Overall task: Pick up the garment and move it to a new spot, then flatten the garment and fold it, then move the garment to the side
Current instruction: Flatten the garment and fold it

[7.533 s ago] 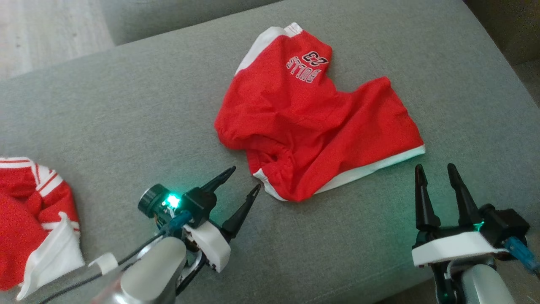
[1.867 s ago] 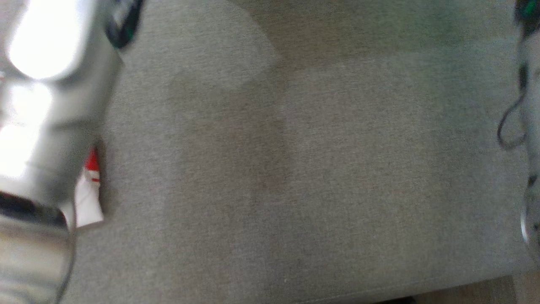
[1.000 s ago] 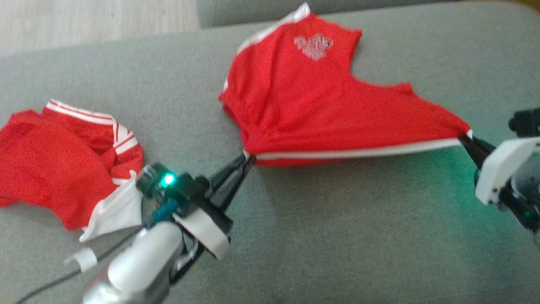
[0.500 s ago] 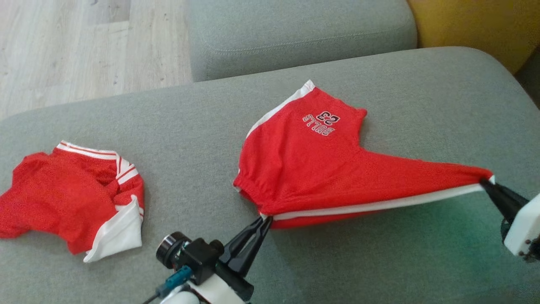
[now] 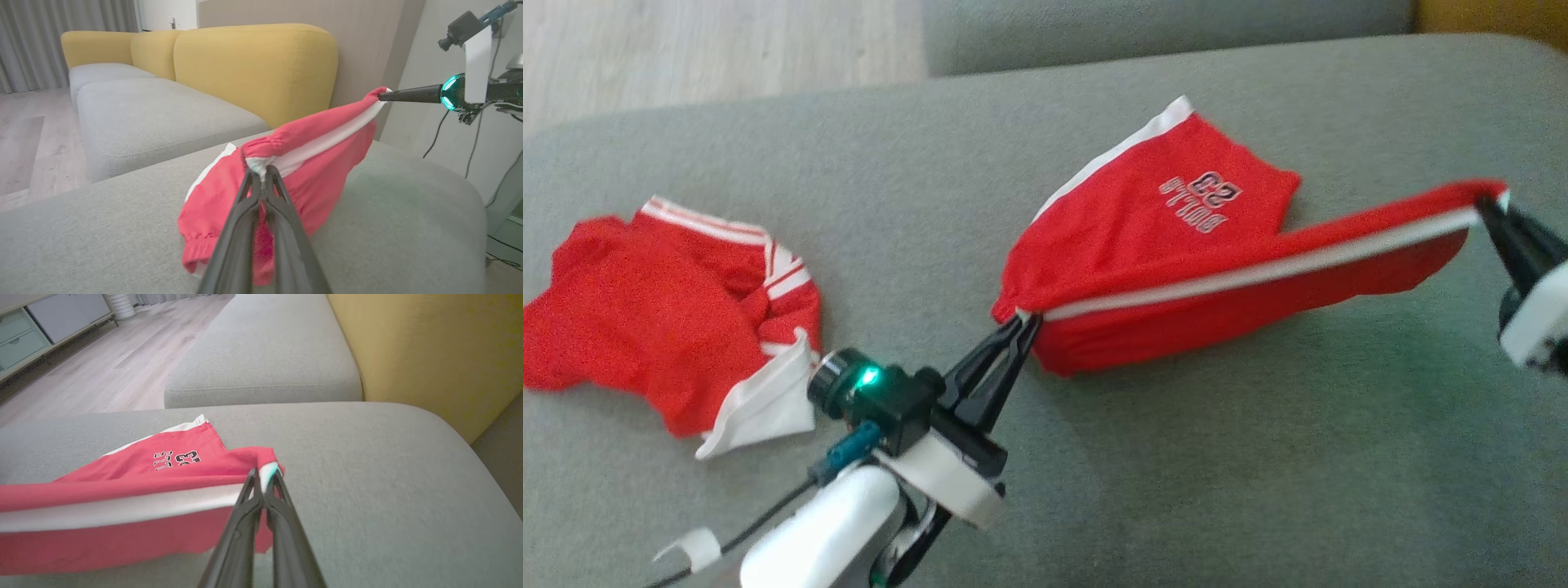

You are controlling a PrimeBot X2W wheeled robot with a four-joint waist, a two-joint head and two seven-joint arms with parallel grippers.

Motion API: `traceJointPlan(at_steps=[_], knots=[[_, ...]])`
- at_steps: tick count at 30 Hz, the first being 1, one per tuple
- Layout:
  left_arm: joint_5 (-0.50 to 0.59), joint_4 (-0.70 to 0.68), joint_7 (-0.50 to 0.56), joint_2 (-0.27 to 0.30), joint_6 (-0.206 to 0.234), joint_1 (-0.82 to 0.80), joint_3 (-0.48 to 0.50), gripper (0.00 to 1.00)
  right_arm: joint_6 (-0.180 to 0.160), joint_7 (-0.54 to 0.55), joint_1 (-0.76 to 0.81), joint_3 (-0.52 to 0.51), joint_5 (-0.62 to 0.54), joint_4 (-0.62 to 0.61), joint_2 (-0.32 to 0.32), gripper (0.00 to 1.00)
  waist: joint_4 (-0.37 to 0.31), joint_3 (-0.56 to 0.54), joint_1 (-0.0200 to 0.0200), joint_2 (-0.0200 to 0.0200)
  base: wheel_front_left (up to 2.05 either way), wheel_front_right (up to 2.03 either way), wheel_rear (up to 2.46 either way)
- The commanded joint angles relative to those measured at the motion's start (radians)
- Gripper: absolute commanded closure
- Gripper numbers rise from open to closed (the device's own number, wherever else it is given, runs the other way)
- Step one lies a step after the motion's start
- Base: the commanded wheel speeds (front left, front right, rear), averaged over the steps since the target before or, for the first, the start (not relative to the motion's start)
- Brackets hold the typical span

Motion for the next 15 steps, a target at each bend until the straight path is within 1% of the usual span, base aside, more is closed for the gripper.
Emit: traceJointPlan(at_steps=[1, 4, 6, 7, 12, 15], knots=[[0.008, -0.011, 0.001, 0.012, -0.003, -0.063, 0.049, 1.0, -0.001, 0.023, -0.064, -0.011, -0.033, -0.024, -0.018, 1.0, 0.047, 0.053, -0.0002, 0.0, 0.0, 0.0, 0.0], [0.004, 0.014, 0.004, -0.005, -0.011, -0.107, 0.058, 1.0, -0.001, 0.066, -0.147, 0.004, -0.083, 0.002, -0.002, 1.0, 0.077, 0.097, -0.0002, 0.0, 0.0, 0.0, 0.0], [0.008, 0.036, 0.005, -0.017, -0.02, -0.141, 0.06, 1.0, -0.001, 0.093, -0.209, 0.036, -0.118, 0.031, 0.001, 1.0, 0.097, 0.13, -0.0002, 0.0, 0.0, 0.0, 0.0], [0.014, 0.063, 0.006, -0.032, -0.035, -0.176, 0.055, 1.0, -0.001, 0.108, -0.275, 0.066, -0.142, 0.069, 0.002, 1.0, 0.118, 0.158, -0.0002, 0.0, 0.0, 0.0, 0.0], [0.012, 0.139, 0.014, -0.074, -0.07, -0.251, 0.045, 1.0, -0.001, 0.117, -0.426, 0.141, -0.184, 0.17, -0.001, 1.0, 0.165, 0.222, -0.0002, 0.0, 0.0, 0.0, 0.0], [0.021, 0.177, 0.008, -0.096, -0.083, -0.289, 0.038, 1.0, -0.001, 0.11, -0.5, 0.196, -0.197, 0.229, -0.006, 1.0, 0.191, 0.254, -0.0002, 0.0, 0.0, 0.0, 0.0]])
